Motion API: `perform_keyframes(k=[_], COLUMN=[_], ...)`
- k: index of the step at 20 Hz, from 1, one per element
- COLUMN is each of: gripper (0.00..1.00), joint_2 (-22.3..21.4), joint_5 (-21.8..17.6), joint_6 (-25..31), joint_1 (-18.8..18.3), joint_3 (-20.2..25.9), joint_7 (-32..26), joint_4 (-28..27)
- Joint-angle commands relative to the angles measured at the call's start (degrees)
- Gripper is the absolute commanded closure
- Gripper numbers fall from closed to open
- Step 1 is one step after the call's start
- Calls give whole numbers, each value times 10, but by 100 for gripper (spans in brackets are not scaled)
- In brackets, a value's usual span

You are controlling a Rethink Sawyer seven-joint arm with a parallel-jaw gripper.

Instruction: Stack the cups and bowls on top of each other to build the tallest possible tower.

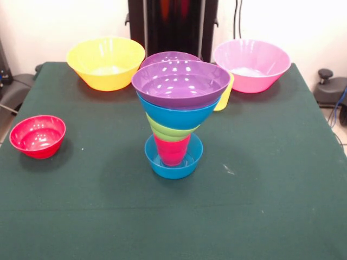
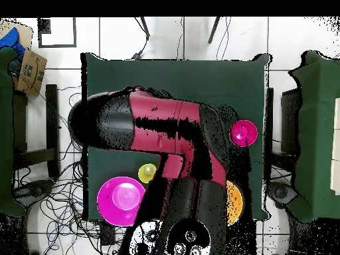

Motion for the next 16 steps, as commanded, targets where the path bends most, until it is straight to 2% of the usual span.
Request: perform_keyframes(k=[1,4,10,16], gripper=[0,0,0,0], joint_2=[13,13,16,30], joint_5=[8,14,21,24], joint_6=[10,-4,-28,-97], joint_1=[11,9,34,60], joint_3=[62,66,55,38], joint_7=[9,10,58,106], joint_4=[98,105,128,171])
